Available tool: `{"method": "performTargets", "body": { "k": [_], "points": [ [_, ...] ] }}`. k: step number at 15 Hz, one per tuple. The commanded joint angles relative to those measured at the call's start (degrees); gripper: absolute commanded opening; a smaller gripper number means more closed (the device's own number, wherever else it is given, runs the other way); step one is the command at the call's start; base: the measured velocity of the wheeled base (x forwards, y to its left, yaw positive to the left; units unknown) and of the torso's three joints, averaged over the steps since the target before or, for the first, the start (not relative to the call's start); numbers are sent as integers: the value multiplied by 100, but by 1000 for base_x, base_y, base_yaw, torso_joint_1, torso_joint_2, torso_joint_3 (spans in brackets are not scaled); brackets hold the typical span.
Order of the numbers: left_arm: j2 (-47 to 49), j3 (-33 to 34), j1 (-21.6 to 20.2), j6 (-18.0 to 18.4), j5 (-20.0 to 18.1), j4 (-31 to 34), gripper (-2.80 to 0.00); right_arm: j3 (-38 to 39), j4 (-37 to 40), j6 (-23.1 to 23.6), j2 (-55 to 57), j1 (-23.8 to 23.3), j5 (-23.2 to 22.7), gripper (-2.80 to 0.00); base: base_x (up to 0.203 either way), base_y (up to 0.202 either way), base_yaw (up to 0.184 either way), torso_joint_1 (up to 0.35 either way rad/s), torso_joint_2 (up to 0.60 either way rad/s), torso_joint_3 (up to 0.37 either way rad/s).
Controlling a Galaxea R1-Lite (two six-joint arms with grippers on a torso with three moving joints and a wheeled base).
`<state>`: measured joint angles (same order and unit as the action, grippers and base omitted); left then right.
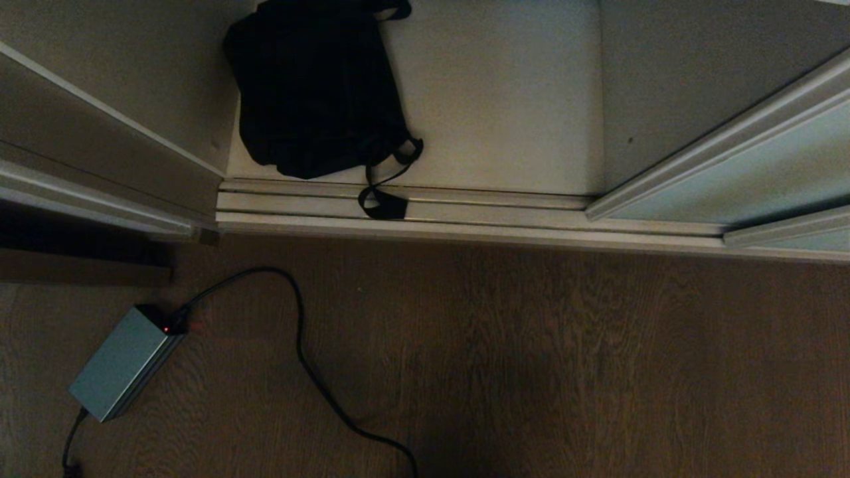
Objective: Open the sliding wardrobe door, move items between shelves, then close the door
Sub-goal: Close the door
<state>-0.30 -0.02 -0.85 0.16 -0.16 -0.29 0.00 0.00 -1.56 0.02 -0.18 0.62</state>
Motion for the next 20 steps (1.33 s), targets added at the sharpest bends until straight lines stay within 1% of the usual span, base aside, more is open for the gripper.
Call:
{"method": "performTargets", "body": {
  "k": [1, 20],
  "points": [
    [24, 2, -3, 0, -2, 3, -280, 2, 0, -2, -20, 1, -1, -280, 0, 0, 0, 2, 9, 167],
    [30, 2, -3, 37, -20, 3, -280, 2, 0, -2, -20, 1, -1, -280, 0, 0, 0, 2, 2, 199]
  ]
}}
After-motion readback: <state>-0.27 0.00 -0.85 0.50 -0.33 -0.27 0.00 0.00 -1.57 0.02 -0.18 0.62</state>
